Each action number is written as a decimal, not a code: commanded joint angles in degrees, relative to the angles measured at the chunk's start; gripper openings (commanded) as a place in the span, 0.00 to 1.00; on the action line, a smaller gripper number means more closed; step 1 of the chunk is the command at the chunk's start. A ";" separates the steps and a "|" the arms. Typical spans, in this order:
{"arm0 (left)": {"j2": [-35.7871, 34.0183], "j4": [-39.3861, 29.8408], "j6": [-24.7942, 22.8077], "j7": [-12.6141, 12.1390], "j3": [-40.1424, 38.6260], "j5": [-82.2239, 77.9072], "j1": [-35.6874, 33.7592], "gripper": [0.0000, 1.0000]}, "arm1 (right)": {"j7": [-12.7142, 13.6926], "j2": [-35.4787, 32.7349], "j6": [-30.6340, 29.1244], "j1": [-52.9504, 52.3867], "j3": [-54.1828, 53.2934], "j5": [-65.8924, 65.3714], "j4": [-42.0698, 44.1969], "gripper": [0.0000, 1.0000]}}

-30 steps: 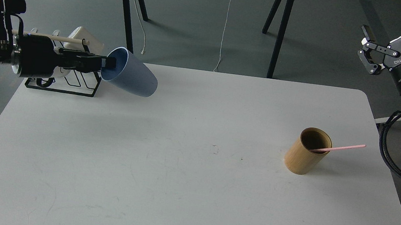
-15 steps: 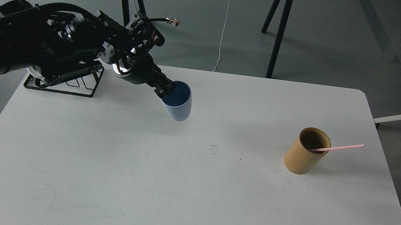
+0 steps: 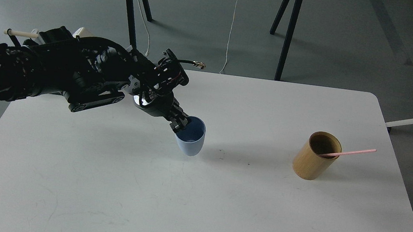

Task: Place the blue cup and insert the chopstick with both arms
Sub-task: 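Lift the blue cup with the left gripper and set it down mid-table, then open the left gripper and raise it away from the cup, then move the right gripper to the pink stick in the tan tube and grasp it, then pull the pink stick up out of the tan tube with the right gripper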

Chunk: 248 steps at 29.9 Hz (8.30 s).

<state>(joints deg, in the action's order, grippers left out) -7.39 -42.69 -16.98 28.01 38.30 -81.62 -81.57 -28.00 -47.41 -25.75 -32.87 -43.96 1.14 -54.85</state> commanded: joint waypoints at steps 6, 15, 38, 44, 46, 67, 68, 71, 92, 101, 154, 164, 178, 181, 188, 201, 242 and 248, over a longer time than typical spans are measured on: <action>6.34 5.33 -0.08 -0.01 0.46 -0.03 1.59 0.01 | 0.00 0.12 0.18 -0.09 -0.33 0.00 0.01 0.99; 7.31 5.69 -0.51 -0.01 0.02 -0.03 1.77 0.06 | 0.00 0.82 0.18 -0.09 -0.25 0.00 0.27 0.99; 6.25 5.16 -1.30 -0.01 -2.44 0.93 3.35 0.22 | 0.00 2.23 0.18 -0.35 -0.25 -0.09 0.27 0.99; 4.41 4.63 -1.57 -0.01 -3.32 1.11 3.09 0.29 | 0.00 2.23 0.18 -0.18 -0.25 -0.09 0.18 0.99; 3.62 4.02 -1.92 -0.01 -4.81 1.11 3.09 0.34 | 0.00 2.23 0.00 -0.18 -0.25 -0.09 0.18 0.99; -8.16 1.03 -11.02 -0.01 -62.47 39.15 21.28 0.86 | 0.00 -8.21 20.36 -3.00 1.16 -40.58 -11.14 0.99; -9.03 0.85 -11.02 -0.01 -62.74 40.30 21.37 0.86 | 0.00 -9.53 24.40 -2.21 1.33 -42.87 -12.37 0.99; -10.53 -2.04 -11.02 -0.01 -62.91 42.32 22.68 0.86 | 0.00 -12.44 36.88 3.23 1.33 -52.00 -14.05 0.98; -9.39 -5.48 -11.02 -0.01 -62.04 42.33 27.78 0.91 | 0.00 -14.91 53.75 27.68 10.65 -75.58 -23.10 0.86; -9.57 -5.48 -11.02 -0.01 -62.03 42.15 29.45 0.92 | 0.00 -14.73 53.75 27.59 10.83 -74.97 -27.68 0.83; -9.39 -4.86 -11.02 -0.01 -62.04 42.15 32.35 0.93 | 0.00 -10.34 53.75 18.98 18.47 -70.40 -26.01 0.25; -8.34 -4.77 -11.02 -0.01 -62.30 42.15 33.41 0.93 | 0.00 -10.51 53.75 18.45 18.30 -70.40 -25.92 0.13; -8.34 -4.77 -11.02 -0.01 -62.21 42.15 33.85 0.93 | 0.00 -10.25 53.75 18.01 18.30 -70.49 -24.87 0.01; -8.34 -4.77 -11.02 -0.01 -62.30 42.15 34.37 0.93 | 0.00 -10.25 53.75 17.84 18.30 -70.49 -24.87 0.00; -8.25 -4.77 -11.02 -0.01 -62.21 42.15 34.99 0.94 | 0.00 -10.51 53.75 16.00 18.30 -70.40 -24.95 0.00; -8.16 -4.69 -11.02 -0.01 -62.30 42.15 35.25 0.94 | 0.00 -15.08 53.75 14.15 17.86 -68.73 -29.08 0.00; -8.08 -1.53 -11.02 -0.01 -62.91 42.51 35.17 0.94 | 0.00 -28.46 53.75 3.09 16.71 -68.81 -43.06 0.00; -8.42 -1.08 -11.02 -0.01 -62.91 42.68 34.99 0.94 | 0.00 -20.99 53.75 0.53 16.89 -74.43 -40.25 0.00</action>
<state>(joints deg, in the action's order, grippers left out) -15.59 -43.83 -28.00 28.00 -24.60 -39.02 -46.44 -28.00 -72.02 28.00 -31.38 -27.10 -70.40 -96.93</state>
